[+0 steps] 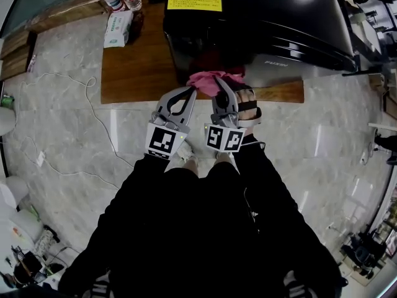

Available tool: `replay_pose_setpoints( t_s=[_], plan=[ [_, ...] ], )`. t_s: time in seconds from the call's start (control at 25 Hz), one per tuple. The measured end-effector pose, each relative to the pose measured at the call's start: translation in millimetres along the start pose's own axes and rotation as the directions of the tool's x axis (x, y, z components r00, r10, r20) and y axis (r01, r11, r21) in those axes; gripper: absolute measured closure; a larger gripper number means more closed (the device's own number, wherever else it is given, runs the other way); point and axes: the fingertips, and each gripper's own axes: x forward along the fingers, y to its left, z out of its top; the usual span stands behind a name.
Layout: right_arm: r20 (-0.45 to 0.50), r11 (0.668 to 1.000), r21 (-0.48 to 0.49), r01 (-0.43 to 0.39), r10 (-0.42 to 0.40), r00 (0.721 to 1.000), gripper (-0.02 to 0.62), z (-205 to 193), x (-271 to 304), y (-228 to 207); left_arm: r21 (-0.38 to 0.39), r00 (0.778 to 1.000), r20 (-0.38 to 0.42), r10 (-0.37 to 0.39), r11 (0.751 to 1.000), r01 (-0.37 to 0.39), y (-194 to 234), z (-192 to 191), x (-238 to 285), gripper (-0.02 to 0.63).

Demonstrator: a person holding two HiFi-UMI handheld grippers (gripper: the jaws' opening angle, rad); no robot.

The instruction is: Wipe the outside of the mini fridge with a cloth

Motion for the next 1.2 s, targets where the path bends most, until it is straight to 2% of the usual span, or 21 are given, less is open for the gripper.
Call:
replay_pose_setpoints(
  t_s=[0.16, 0.44, 0.52, 0.64, 0.72, 0.96, 1.04, 1.2],
  plan=[
    [-0.035, 0.998, -0.012, -0.065, 0.064, 0.997, 0.555, -21.5, 9.5, 36.9, -0.033, 0.999, -0.050, -0.001, 0.999, -0.001, 0.3, -43.3, 5.9, 0.600],
    [-0.094, 0.985, -0.022, -0.169, 0.167, 0.982, 0.555, -61.5, 25.7, 94.3, -0.024, 0.987, -0.159, -0.020, 1.000, 0.016, 1.4, -115.9, 30.8, 0.600],
    [-0.115, 0.978, -0.016, -0.208, 0.205, 0.972, 0.555, -73.0, 30.0, 113.0, -0.064, 0.979, -0.202, -0.025, 0.998, 0.013, 0.5, -136.0, 34.6, 0.600],
    [-0.161, 0.960, 0.000, -0.280, 0.276, 0.947, 0.555, -92.6, 37.7, 145.3, -0.167, 0.964, -0.265, -0.030, 0.986, -0.015, 0.5, -165.0, 35.5, 0.600],
    [-0.190, 0.947, 0.015, -0.320, 0.317, 0.929, 0.555, -103.7, 44.2, 164.9, -0.198, 0.953, -0.301, -0.025, 0.980, -0.037, 3.5, -181.0, 34.4, 0.600],
    [-0.236, 0.915, 0.080, -0.395, 0.402, 0.885, 0.554, -120.2, 51.5, 200.5, -0.204, 0.945, -0.327, -0.010, 0.977, -0.060, 4.8, -188.7, 21.8, 0.600],
    [-0.220, 0.914, 0.101, -0.393, 0.405, 0.887, 0.554, -114.7, 48.2, 196.4, -0.205, 0.948, -0.318, -0.005, 0.977, -0.063, 5.3, -180.9, 15.0, 0.600],
    [-0.141, 0.927, 0.133, -0.352, 0.369, 0.919, 0.554, -84.9, 25.6, 164.1, -0.184, 0.953, -0.304, -0.018, 0.982, -0.040, 3.6, -150.3, -2.0, 0.600]
  ],
)
